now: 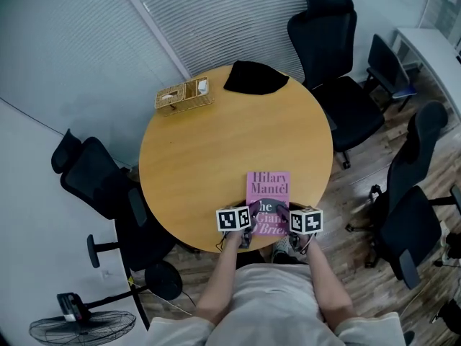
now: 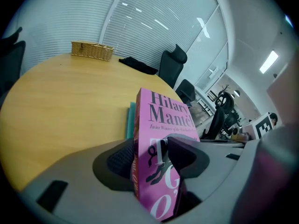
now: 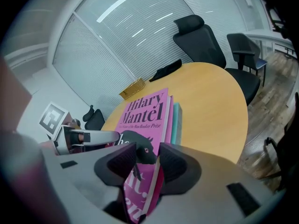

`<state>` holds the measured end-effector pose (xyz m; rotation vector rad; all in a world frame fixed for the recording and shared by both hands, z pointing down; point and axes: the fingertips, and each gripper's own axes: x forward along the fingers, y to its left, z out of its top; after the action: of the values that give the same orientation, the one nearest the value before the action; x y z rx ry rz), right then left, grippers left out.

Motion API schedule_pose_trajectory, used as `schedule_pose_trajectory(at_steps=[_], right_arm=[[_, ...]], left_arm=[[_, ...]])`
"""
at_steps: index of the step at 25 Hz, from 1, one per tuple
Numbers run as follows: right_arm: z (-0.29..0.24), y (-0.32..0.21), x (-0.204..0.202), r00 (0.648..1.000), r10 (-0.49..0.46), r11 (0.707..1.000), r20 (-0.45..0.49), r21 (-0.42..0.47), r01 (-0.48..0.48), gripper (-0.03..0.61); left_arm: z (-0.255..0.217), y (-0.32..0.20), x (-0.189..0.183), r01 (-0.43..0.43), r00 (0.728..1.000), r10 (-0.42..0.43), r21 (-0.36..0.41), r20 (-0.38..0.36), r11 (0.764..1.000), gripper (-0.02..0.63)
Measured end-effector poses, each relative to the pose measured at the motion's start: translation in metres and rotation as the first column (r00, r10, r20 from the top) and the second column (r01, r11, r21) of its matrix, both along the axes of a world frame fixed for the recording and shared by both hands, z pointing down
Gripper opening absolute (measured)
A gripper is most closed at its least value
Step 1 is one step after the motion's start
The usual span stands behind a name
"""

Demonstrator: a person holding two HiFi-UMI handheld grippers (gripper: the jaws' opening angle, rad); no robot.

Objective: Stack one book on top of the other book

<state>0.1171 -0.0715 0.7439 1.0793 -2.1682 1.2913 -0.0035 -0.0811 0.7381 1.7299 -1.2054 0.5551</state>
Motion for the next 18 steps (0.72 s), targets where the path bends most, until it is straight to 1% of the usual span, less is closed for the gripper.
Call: schedule_pose_trajectory(at_steps=[5, 12, 18], right_arm=[[0.005, 0.0, 0.0, 1.0, 0.008, 1.0, -0.007, 0.004, -0.008, 0.169], [0.01, 0.001, -0.003, 0.999, 0.009, 1.0, 0.032, -0.001, -0.009, 0.169], [0.01, -0.001, 0.0, 1.0, 0.009, 1.0, 0.002, 0.005, -0.009, 0.167]], left_arm=[[0.007, 0.0, 0.0, -0.008, 1.0, 0.008, -0.005, 0.0, 1.0, 0.239], [0.009, 0.001, 0.001, -0.027, 1.0, 0.027, -0.007, 0.011, 1.0, 0.236], [0.012, 0.001, 0.0, -0.023, 1.0, 0.023, -0.007, 0.009, 1.0, 0.233]])
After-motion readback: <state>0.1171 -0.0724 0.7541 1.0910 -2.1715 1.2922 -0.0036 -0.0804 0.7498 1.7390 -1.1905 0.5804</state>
